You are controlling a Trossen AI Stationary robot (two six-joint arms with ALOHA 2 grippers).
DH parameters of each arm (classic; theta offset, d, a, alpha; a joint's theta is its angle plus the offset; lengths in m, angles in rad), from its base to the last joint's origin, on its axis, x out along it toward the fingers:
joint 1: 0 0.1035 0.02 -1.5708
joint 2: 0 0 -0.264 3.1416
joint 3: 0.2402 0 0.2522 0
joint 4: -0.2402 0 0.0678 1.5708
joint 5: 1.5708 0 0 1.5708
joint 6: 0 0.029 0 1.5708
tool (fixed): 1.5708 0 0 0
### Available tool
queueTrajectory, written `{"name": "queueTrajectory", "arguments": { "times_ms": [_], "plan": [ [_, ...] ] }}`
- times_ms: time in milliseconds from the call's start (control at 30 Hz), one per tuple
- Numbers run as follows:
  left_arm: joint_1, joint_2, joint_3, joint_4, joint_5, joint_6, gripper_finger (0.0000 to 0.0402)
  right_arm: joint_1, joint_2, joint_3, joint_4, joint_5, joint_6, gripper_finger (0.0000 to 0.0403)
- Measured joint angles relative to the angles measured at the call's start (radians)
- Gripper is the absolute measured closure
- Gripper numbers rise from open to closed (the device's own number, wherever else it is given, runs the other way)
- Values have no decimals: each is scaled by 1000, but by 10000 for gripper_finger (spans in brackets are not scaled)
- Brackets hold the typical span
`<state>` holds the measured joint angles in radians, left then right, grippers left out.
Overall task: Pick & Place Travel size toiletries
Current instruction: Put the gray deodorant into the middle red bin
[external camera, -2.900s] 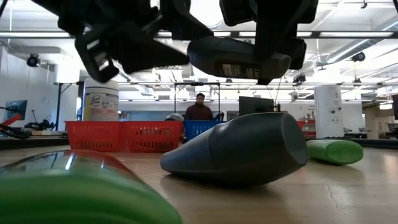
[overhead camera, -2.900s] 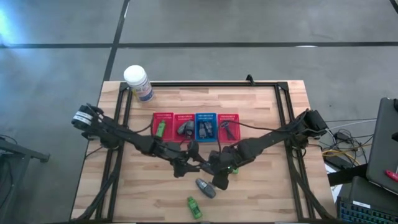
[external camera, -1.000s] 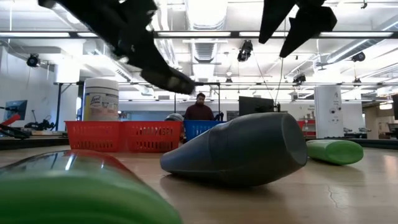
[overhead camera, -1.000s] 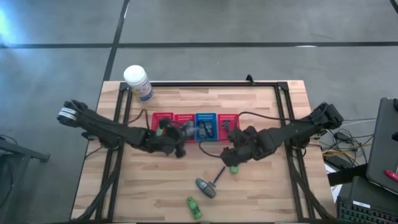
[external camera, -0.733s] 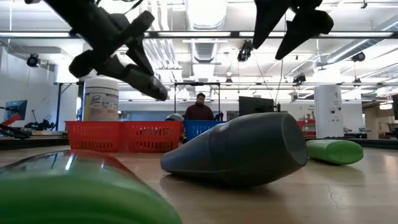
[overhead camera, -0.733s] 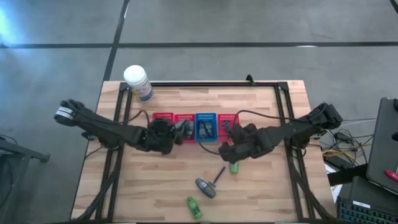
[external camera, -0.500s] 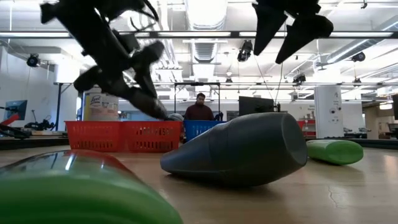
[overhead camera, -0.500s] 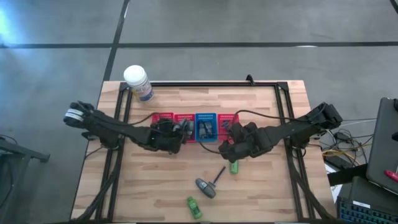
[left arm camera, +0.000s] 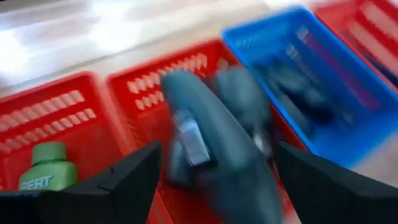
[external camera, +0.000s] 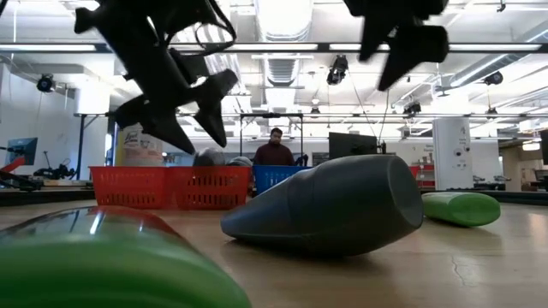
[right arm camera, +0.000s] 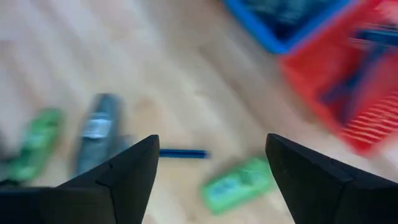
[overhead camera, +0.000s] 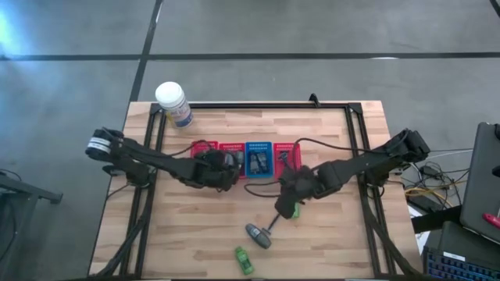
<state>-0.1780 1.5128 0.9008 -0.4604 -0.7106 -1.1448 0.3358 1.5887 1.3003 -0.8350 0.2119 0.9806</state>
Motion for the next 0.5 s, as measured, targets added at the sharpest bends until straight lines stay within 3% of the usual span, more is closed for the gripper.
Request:
{"name": "queueTrajectory", "arguments": {
  "times_ms": [133, 300, 400, 500],
  "plan": [
    [-51, -88, -9, 3, 135, 386, 85, 47, 23, -22, 190, -53, -109, 97],
    [-212, -204, -56, 2, 179, 834, 90, 159, 141, -14, 314, -59, -170, 85],
    [-292, -260, -103, -4, 203, 969, 90, 211, 232, 33, 364, -57, -124, 80],
    [-339, -307, -152, -6, 252, 959, 90, 238, 339, 110, 360, -56, -51, 76]
  ]
}}
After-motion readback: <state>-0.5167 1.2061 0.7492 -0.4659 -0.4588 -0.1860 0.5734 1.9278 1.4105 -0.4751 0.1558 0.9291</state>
